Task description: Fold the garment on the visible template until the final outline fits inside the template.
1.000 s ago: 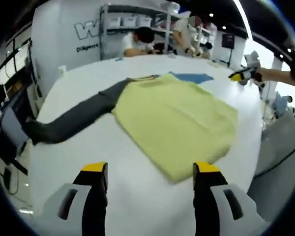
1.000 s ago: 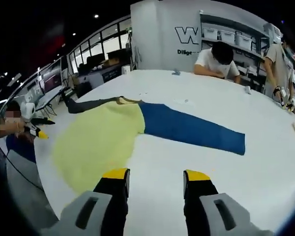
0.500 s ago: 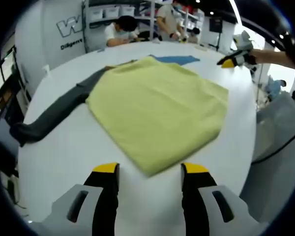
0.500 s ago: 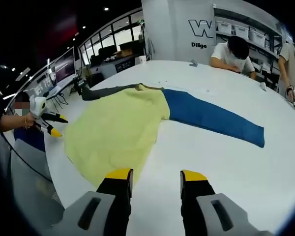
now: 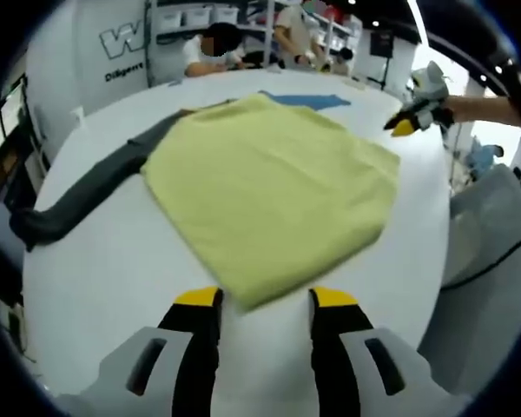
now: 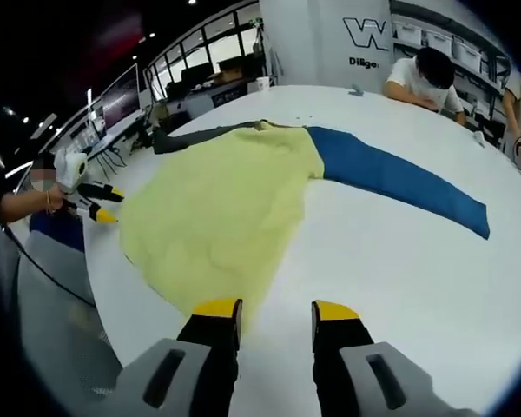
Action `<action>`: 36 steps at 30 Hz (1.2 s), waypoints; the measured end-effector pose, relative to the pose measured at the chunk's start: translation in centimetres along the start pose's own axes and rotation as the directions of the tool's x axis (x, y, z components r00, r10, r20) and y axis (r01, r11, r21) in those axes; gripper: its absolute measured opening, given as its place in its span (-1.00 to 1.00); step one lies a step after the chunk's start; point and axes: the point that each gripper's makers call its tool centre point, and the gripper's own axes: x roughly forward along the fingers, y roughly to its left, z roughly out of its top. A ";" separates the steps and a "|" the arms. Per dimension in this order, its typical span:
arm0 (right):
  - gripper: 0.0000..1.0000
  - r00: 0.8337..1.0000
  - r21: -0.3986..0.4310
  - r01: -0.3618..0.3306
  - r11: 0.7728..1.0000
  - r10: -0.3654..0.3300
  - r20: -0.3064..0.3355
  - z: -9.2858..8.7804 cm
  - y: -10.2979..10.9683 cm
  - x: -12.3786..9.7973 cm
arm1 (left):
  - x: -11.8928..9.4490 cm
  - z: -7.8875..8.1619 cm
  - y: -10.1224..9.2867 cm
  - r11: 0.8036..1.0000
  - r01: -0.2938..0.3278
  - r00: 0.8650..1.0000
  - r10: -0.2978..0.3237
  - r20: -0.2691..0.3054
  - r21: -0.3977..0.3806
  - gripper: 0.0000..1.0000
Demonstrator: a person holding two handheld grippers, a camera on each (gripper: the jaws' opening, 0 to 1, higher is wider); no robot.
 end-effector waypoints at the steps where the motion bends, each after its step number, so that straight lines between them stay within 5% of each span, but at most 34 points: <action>1: -0.46 1.000 0.000 -0.003 1.000 0.003 -0.007 -0.3 0.3 0.1 | 0.1 0.1 0.1 1.000 -0.001 1.000 0.001 0.003 -0.005 -0.32; 8: -0.53 0.996 -0.045 -0.032 0.998 0.029 -0.082 -2.8 1.8 1.4 | 0.6 1.2 0.4 0.995 0.002 0.999 0.002 0.044 -0.100 -0.51; 10: -0.60 0.996 -0.139 -0.014 0.990 0.001 -0.093 -2.8 1.6 1.6 | 0.5 1.1 0.4 0.987 0.009 1.000 -0.005 0.024 -0.159 -0.56; 16: -0.91 0.993 -0.153 -0.038 0.988 0.021 -0.114 -3.2 2.8 1.5 | -0.3 2.5 0.2 0.980 0.041 0.996 -0.024 0.086 -0.195 -0.99; 25: -1.00 0.996 -0.131 -0.037 0.991 0.026 -0.084 -2.4 3.2 0.8 | -0.9 6.1 0.0 0.964 0.106 0.980 -0.060 0.190 -0.244 -1.00; 30: -1.00 0.996 -0.121 -0.054 0.991 0.044 -0.083 -2.2 3.6 0.4 | -0.7 6.2 -1.6 0.964 0.125 0.981 -0.085 0.173 -0.235 -1.00; 36: -1.00 0.998 -0.088 -0.063 0.994 0.060 -0.028 -0.6 3.8 -0.9 | -2.5 6.2 -0.7 0.965 0.101 0.983 -0.059 0.176 -0.240 -1.00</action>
